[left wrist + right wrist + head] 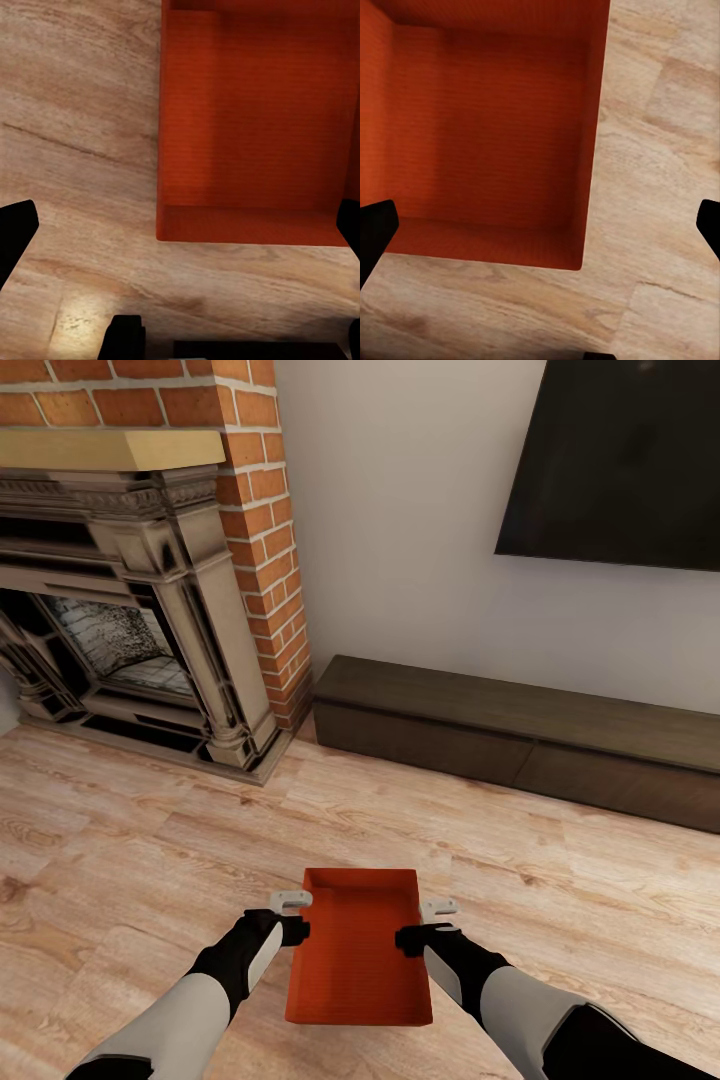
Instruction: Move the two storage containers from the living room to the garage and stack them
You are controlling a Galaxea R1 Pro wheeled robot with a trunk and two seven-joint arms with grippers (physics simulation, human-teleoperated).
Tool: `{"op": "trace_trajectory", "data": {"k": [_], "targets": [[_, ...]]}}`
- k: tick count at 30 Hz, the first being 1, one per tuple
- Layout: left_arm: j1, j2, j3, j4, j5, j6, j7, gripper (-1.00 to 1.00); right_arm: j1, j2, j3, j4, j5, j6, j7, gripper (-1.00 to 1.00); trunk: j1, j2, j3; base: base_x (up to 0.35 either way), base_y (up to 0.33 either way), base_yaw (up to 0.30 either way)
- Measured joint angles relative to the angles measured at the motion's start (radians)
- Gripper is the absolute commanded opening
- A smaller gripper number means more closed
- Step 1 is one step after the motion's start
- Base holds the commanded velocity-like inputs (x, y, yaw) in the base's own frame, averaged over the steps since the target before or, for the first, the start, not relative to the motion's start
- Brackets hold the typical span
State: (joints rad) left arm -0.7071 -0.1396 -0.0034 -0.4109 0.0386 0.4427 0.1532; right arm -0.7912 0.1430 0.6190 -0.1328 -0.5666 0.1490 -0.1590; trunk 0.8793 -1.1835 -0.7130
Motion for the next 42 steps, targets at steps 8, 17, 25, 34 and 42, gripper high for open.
{"op": "trace_trajectory", "data": {"k": [8,17,25,34,42], "targets": [[-0.001,0.001,0.0,-0.006,-0.002,-0.001,-0.003,1.0,0.0,0.0,0.0,0.0,0.0,-0.001,0.0,1.0,0.0,0.0,0.0,0.0,0.0,0.0],[-0.002,-0.002,0.001,-0.019,-0.004,0.003,-0.007,1.0,0.0,-0.001,0.0,0.0,0.001,-0.001,0.0,1.0,0.0,0.0,0.0,0.0,0.0,0.0],[-0.002,-0.002,0.001,-0.021,-0.004,0.005,-0.001,1.0,0.0,-0.007,-0.001,0.0,0.0,0.0,0.0,1.0,0.0,0.0,0.0,0.0,0.0,0.0],[-0.001,-0.002,0.001,-0.02,-0.004,0.003,0.001,1.0,0.0,-0.009,-0.001,0.0,0.0,0.0,0.0,1.0,0.023,-0.042,-0.019,0.0,0.0,0.0],[-0.002,-0.001,0.001,-0.02,-0.002,0.003,-0.008,1.0,0.0,-0.009,-0.001,0.0,0.001,-0.001,0.0,1.0,0.054,-0.098,-0.044,0.0,0.0,0.0]]}}
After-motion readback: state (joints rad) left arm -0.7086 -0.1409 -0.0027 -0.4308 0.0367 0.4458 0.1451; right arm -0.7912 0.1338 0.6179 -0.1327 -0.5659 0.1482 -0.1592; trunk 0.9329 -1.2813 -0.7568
